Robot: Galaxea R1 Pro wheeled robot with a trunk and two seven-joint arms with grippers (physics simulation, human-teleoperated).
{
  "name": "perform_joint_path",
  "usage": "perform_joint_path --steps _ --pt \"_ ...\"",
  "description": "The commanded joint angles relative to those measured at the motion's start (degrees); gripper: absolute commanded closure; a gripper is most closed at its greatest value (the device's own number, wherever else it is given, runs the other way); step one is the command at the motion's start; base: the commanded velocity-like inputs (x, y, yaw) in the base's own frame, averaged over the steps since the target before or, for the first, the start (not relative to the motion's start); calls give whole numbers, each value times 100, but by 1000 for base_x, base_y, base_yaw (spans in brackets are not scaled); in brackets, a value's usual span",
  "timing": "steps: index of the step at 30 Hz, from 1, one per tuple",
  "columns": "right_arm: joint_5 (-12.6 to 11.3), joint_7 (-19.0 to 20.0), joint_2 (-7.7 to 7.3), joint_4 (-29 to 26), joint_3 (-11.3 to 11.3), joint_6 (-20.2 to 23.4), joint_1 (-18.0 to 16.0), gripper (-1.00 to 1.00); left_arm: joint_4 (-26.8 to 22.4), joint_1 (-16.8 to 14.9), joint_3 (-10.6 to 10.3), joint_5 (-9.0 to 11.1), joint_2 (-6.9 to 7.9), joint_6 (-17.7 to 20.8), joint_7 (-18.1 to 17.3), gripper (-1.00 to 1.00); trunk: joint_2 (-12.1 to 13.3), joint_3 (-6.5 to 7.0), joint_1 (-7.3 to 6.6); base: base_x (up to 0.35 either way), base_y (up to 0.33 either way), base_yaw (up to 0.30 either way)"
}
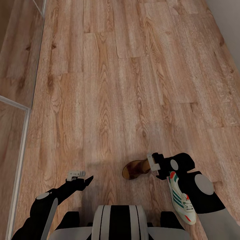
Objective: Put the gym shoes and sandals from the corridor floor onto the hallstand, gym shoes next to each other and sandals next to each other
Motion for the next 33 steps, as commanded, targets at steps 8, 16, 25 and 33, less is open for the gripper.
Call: perform_joint_path --steps 8,16,25,33 --pt "0 -7 9 -1 -6 0 0 -100 0 3 0 0 0 0 0 -100 0 0 0 0 0 0" --pt "-1 -575 11 26 -2 2 1 -100 0 10 -6 0 0 0 0 -100 0 0 0 0 0 0" --pt "0 -1728 14 50 0 8 0 -100 0 11 -10 1 0 0 0 -100 0 0 0 0 0 0" --pt "-6 -1823 18 53 0 9 0 -100 0 18 -16 1 0 0 0 -100 0 0 0 0 0 0"
